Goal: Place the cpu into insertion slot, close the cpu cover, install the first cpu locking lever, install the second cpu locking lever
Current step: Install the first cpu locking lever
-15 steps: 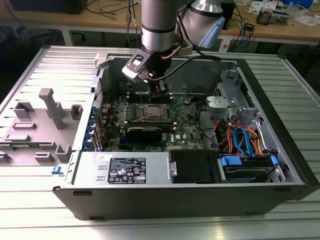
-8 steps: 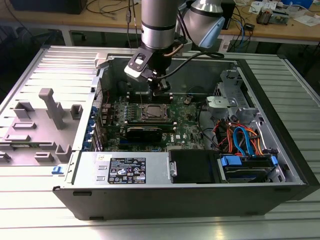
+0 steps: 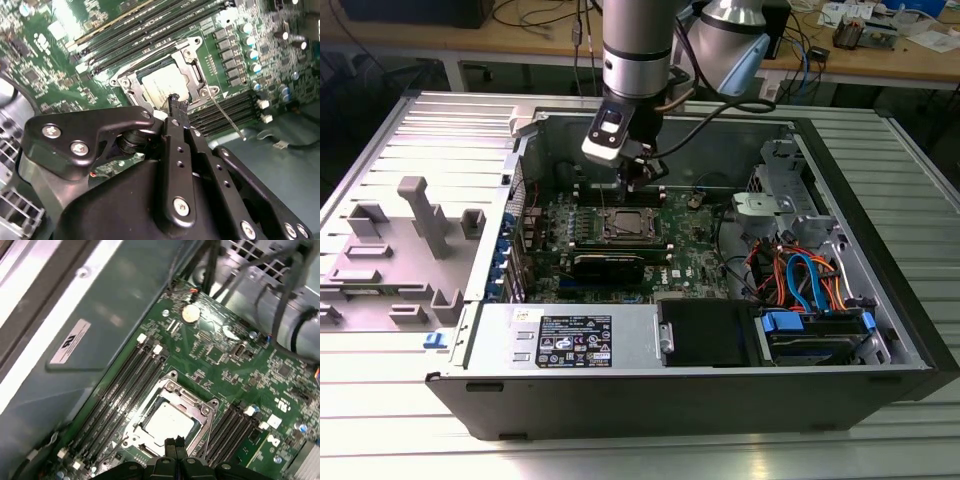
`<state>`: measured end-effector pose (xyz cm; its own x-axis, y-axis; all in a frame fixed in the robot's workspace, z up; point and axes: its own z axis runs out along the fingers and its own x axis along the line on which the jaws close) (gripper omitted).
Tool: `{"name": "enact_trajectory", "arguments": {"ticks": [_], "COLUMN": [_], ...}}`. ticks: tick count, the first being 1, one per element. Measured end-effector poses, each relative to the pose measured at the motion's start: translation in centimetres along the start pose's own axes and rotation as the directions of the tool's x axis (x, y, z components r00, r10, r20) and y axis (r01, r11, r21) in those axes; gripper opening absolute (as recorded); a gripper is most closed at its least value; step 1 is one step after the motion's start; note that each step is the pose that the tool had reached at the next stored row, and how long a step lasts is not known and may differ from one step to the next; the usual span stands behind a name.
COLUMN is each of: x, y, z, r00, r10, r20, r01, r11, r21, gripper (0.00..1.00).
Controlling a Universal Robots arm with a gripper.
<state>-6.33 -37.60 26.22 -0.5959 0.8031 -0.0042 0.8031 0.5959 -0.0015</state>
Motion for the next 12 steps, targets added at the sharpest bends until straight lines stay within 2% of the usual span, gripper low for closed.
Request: {"name": "enact_trajectory", "arguments": {"ticks": [2,4,10,12], "x": [0.0,0.0,-0.01,-0.01], "y": [0.0,0.0,-0.01,-0.01], "z": [0.0,0.0,-0.05,-0.42], "r00": [0.998,0.9919,0.9916,0.9916], "r10": [-0.063,-0.127,-0.129,-0.129], "r20": [0.0001,0.0002,-0.0013,-0.0014], "r01": [0.063,0.127,0.129,0.129], "r11": [0.998,0.9919,0.9916,0.9916], "r21": [-0.0003,-0.0006,-0.002,-0.002], "gripper": [0.11,0.11,0.11,0.11]}}
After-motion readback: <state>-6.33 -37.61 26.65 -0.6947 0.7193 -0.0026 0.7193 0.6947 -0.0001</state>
